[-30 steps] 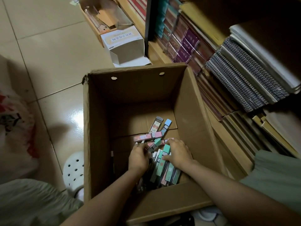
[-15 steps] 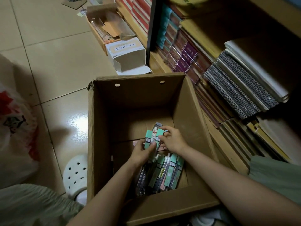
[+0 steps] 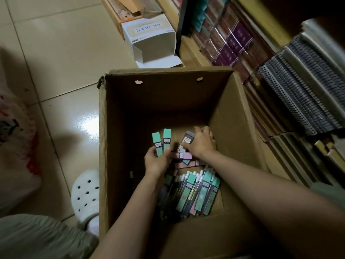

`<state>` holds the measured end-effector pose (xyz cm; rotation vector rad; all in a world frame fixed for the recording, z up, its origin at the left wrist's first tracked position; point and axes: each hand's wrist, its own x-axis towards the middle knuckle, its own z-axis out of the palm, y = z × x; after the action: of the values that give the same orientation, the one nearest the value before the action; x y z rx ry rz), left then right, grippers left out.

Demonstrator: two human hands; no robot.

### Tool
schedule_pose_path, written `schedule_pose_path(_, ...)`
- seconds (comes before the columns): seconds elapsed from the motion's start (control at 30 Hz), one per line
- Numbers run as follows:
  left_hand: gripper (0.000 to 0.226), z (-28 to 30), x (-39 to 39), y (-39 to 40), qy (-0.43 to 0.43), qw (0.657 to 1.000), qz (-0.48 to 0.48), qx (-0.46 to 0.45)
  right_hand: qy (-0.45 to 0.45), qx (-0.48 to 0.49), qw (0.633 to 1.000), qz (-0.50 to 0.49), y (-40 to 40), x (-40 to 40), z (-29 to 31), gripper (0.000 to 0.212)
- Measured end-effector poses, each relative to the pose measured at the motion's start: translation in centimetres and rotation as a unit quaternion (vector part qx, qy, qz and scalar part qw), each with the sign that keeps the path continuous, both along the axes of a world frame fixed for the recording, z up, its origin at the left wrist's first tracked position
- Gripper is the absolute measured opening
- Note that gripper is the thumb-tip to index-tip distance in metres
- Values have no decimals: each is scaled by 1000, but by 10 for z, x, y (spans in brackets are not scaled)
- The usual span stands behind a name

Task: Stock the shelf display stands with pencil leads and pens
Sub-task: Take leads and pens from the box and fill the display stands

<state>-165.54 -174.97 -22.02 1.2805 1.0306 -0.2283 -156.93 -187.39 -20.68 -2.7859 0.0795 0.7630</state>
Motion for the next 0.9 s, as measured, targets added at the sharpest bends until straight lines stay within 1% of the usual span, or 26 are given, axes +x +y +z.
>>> schedule_pose_path(0.1, 24, 1, 0, 2, 20, 999, 28, 9, -4, -31, 999, 19, 5, -3, -8, 82)
schedule_pose_path(0.17, 25, 1, -1, 2, 20, 999, 26, 21, -24, -21, 999, 10, 6, -6, -11, 81)
schedule_pose_path(0.23, 20, 3, -2, 2, 14, 1000, 19, 21, -46, 3, 999, -7, 7, -9, -12, 78)
schedule_pose_path(0.27, 18, 5, -2, 1, 12, 1000, 13, 20, -55, 23, 998, -18, 6, -10, -12, 73)
schedule_pose_path(0.33, 16, 10, -3, 1, 5, 1000, -2, 27, -73, 95, 991, -56, 5, -12, -9, 55)
schedule_pose_path(0.4, 21, 17, -2, -1, 6, 999, -16, 35, -94, 165, 978, -91, 2, -12, -1, 39)
schedule_pose_path(0.47, 30, 28, -1, -3, 11, 999, -26, 27, -131, 195, 968, -87, -3, -11, 12, 33)
schedule_pose_path(0.53, 33, 40, 2, -5, 2, 998, -54, 32, -163, 210, 962, -66, -9, -9, 32, 31)
schedule_pose_path(0.67, 30, 78, 18, -8, -47, 988, -138, 49, -201, 229, 952, -32, -21, -5, 91, 36)
schedule_pose_path(0.77, 32, 120, 38, -11, -83, 970, -227, 30, -230, 235, 944, -6, -37, 2, 146, 36)
schedule_pose_path(0.9, 33, 181, 63, -15, -125, 941, -315, 27, -266, 240, 934, -20, -67, 8, 226, 33)
